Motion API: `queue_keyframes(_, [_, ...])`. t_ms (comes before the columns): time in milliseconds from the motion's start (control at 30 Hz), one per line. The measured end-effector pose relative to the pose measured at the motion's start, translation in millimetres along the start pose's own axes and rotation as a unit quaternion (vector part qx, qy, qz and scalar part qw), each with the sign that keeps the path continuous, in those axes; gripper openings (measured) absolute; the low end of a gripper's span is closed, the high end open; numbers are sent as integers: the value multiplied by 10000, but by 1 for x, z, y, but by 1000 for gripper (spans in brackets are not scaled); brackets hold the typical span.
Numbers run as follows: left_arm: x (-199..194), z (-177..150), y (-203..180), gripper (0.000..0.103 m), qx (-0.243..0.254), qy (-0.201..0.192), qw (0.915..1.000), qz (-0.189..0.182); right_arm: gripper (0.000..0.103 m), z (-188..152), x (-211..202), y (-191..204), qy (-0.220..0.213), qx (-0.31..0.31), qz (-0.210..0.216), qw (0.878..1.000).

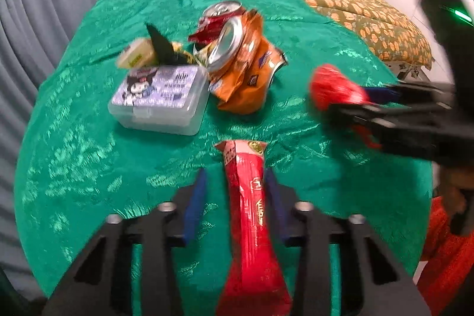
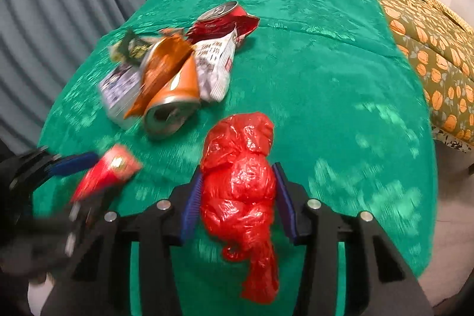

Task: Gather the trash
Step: 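Grasp the red snack wrapper with the left tool while the right tool grasps the red plastic bag, then carry both red items to the blue wastebasket and open both tools to drop them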

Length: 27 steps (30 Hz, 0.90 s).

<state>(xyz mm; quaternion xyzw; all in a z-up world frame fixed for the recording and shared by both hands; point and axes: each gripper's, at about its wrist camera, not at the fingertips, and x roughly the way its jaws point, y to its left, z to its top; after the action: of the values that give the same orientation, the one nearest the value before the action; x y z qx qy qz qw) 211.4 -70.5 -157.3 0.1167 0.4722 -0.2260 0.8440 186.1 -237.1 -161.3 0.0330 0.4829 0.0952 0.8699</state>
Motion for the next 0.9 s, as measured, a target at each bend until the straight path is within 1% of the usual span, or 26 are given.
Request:
queue_keyframes(33, [0, -3, 1, 22, -51, -5, 10000, -61, 45, -8, -9, 1, 12, -59, 33, 10000])
queue_keyframes(200, [-18, -26, -6, 18, -129, -136, 9996, -212, 44, -55, -40, 9, 153, -323, 111, 9993])
queue_keyframes(267, [-26, -40, -10, 19, -184, -137, 9994, -276, 45, -72, -41, 9, 265, -398, 79, 9988])
queue_keyframes(333, [-33, -53, -14, 19, -210, -146, 9991, -327, 45, -83, -38, 10, 353, -477, -11, 9982])
queue_keyframes(367, [-35, -59, -17, 21, -206, -131, 9991, -345, 45, -85, -36, 10, 374, -525, -50, 9979])
queue_keyframes(400, [-36, -63, -18, 24, -198, -110, 9991, -348, 48, -88, -34, 10, 395, -571, -92, 9975])
queue_keyframes(433, [-37, -64, -20, 31, -186, -81, 9991, -364, 56, -90, -32, 9, 411, -570, -100, 9975])
queue_keyframes(467, [-38, -66, -21, 37, -166, -52, 9991, -381, 61, -91, -33, 8, 410, -553, -102, 9976])
queue_keyframes(500, [-39, -66, -22, 40, -146, -44, 9991, -388, 63, -91, -34, 7, 394, -523, -97, 9978])
queue_keyframes(533, [-41, -66, -22, 44, -118, -40, 9992, -386, 63, -91, -35, 5, 391, -510, -86, 9979])
queue_keyframes(633, [-45, -61, -23, 47, 17, -22, 9995, -329, 63, -86, -38, 6, 369, -512, -75, 9980])
queue_keyframes(800, [-38, -51, -22, 47, 225, 132, 9996, -138, 62, -81, -34, 7, 531, -508, 16, 9973])
queue_keyframes(833, [-36, -50, -22, 45, 274, 175, 9994, -83, 59, -81, -33, 8, 566, -542, 23, 9969])
queue_keyframes(867, [-35, -50, -23, 30, 315, 201, 9993, -39, 45, -81, -32, 9, 572, -609, -2, 9965])
queue_keyframes(900, [-34, -50, -24, 20, 353, 242, 9991, -6, 43, -81, -33, 10, 534, -616, -14, 9967])
